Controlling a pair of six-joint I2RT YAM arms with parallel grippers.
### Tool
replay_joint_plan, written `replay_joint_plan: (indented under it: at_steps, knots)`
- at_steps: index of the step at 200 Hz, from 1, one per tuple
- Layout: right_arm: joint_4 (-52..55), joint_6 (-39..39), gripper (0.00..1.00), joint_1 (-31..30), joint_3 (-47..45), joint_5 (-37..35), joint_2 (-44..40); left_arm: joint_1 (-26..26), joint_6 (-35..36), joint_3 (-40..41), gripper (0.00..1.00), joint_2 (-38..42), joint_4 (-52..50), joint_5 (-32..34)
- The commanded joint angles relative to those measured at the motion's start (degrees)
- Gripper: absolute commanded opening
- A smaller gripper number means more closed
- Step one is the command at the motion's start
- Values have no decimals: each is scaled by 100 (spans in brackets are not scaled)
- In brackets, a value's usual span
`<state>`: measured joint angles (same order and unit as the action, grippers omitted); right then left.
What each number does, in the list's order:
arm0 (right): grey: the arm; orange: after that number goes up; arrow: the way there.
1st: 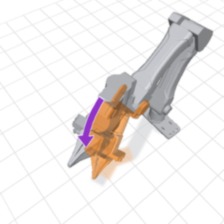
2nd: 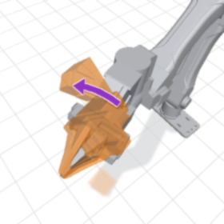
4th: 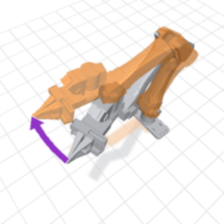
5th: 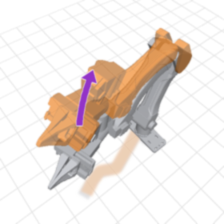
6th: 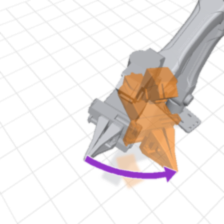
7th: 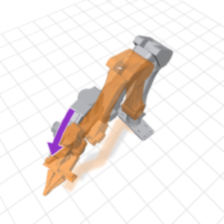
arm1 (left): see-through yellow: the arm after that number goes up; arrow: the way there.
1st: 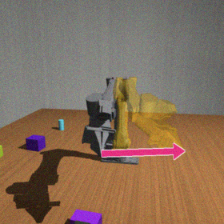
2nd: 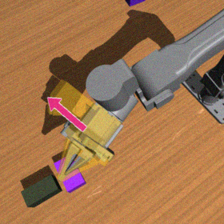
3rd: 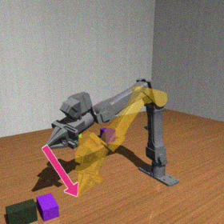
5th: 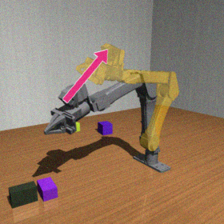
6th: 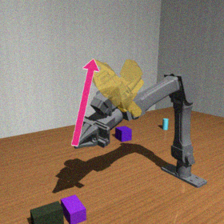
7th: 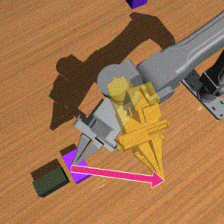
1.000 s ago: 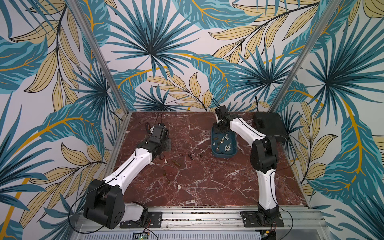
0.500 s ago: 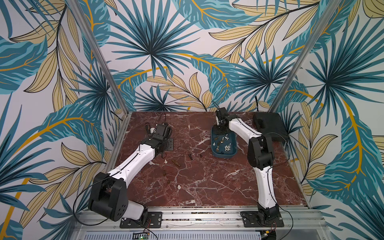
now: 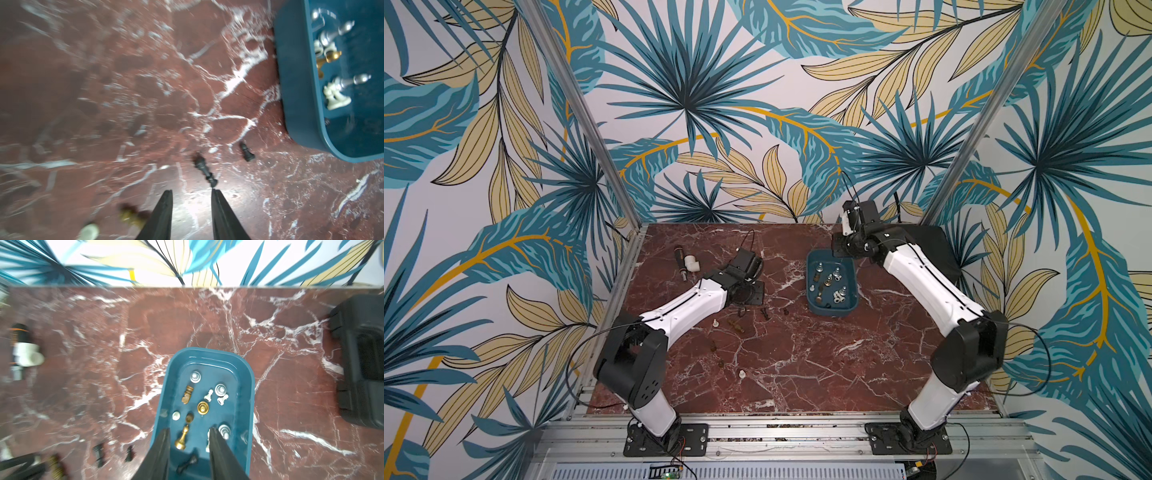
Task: Put the chess pieces into the storage box
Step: Pick up the chess piece at the center of the board.
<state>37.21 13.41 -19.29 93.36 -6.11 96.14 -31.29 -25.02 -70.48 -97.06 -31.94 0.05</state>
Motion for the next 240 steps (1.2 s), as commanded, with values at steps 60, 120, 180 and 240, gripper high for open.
replay_joint_plan:
  at_steps: [60, 120, 180, 240]
  knots:
    - [-325, 241, 37, -460, -845, 120, -175, -294, -434, -267, 37, -760, -1, 40]
    - [-348, 222, 37, -511, -852, 106, -227, -404, -426, -318, 38, -1228, -12, -38]
    - [-346, 231, 37, -525, -911, 80, -218, -400, -317, -266, 38, -1435, -16, 187]
    - [-355, 172, 37, -526, -934, 23, -224, -404, 188, -572, 26, -1609, -403, 285]
